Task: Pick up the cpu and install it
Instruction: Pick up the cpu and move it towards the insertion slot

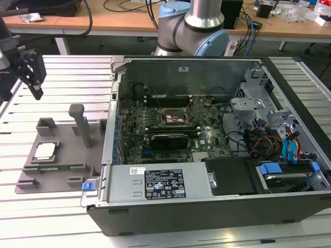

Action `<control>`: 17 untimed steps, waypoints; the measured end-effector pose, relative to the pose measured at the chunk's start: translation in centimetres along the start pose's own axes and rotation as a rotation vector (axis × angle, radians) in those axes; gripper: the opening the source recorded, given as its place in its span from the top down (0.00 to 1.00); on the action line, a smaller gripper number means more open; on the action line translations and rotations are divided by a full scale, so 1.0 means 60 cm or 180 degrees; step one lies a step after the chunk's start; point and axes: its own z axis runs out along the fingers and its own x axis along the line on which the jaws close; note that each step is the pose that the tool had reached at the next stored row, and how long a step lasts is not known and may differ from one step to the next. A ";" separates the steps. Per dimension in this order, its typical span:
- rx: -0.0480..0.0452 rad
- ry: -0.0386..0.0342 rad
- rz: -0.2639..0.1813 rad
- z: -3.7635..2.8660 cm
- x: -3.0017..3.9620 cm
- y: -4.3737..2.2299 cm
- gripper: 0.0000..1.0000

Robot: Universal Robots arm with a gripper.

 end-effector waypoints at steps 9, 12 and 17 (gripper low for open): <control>0.0000 0.0000 0.0000 0.012 0.000 0.000 0.34; 0.0000 0.0000 0.0000 0.016 0.000 0.000 0.34; 0.0000 0.0000 0.0000 0.023 0.001 0.000 0.34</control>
